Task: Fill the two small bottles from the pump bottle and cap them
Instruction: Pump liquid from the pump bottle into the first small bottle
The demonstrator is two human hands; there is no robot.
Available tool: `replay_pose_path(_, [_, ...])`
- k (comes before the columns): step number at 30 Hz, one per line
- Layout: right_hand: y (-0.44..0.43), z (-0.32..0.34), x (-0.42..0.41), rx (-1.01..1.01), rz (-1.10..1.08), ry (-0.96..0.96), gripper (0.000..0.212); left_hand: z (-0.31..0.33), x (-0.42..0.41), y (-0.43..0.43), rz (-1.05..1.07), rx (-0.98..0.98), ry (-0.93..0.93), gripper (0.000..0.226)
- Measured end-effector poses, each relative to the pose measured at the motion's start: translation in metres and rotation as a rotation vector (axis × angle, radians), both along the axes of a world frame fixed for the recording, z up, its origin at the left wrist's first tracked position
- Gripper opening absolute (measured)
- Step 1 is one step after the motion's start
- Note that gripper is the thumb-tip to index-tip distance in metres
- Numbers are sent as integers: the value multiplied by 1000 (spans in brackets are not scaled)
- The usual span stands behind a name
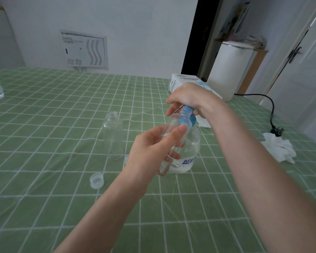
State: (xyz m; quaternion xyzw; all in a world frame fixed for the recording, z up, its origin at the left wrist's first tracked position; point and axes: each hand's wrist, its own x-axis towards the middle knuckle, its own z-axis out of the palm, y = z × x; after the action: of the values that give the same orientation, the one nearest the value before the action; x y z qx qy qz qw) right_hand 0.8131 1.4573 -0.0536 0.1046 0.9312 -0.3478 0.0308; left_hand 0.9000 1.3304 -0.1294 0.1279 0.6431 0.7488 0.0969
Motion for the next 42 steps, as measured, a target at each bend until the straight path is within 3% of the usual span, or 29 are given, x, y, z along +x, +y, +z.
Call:
replay_pose_path(9, [1,-6,2,-21,-11,5,30,1,1,1,5,-20,-21,51])
replay_pose_path(30, [3,-8,-4,27,1,-9,36,-1,-1,1,3,0,-28,35])
replay_pose_path(42, [2,9,1,55,-18,-13,31,4,1,3,9,37,-27,49])
